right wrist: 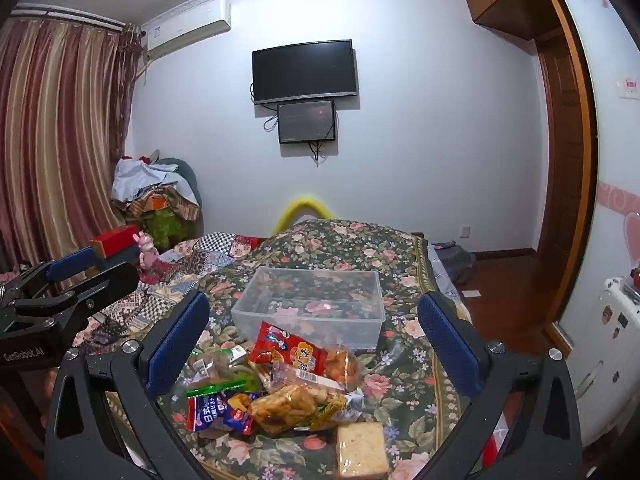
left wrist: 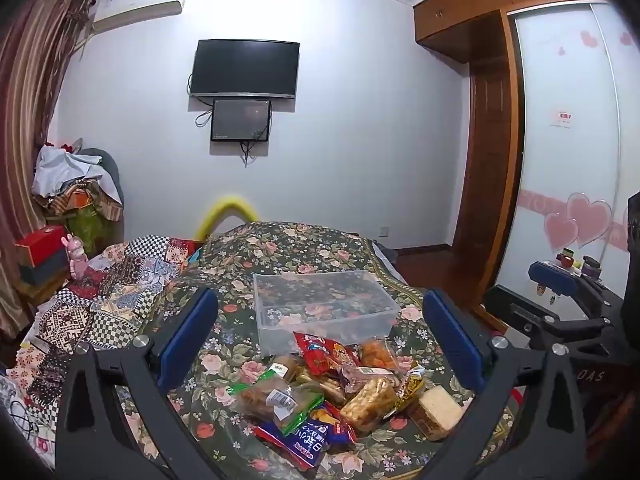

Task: Organize snacks

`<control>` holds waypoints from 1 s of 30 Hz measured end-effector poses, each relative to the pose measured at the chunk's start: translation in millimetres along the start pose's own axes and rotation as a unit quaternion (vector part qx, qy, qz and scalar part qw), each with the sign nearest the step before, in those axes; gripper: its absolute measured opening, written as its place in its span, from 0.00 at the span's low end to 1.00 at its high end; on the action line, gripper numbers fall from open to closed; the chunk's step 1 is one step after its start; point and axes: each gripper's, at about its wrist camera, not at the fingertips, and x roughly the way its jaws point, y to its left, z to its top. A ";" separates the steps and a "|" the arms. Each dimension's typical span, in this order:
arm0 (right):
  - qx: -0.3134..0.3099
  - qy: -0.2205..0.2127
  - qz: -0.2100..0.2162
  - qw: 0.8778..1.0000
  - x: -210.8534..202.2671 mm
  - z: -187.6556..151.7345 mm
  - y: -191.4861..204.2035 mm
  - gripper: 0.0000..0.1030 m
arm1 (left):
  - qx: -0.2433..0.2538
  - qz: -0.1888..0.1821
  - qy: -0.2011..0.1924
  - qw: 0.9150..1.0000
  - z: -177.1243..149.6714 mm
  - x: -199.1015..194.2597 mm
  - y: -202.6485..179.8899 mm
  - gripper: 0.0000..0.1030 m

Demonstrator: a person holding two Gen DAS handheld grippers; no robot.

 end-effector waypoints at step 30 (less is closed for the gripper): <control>0.007 -0.002 -0.001 1.000 3.6 2.2 -2.5 1.00 | 0.000 0.000 -0.005 1.000 -3.0 2.5 -0.5 1.00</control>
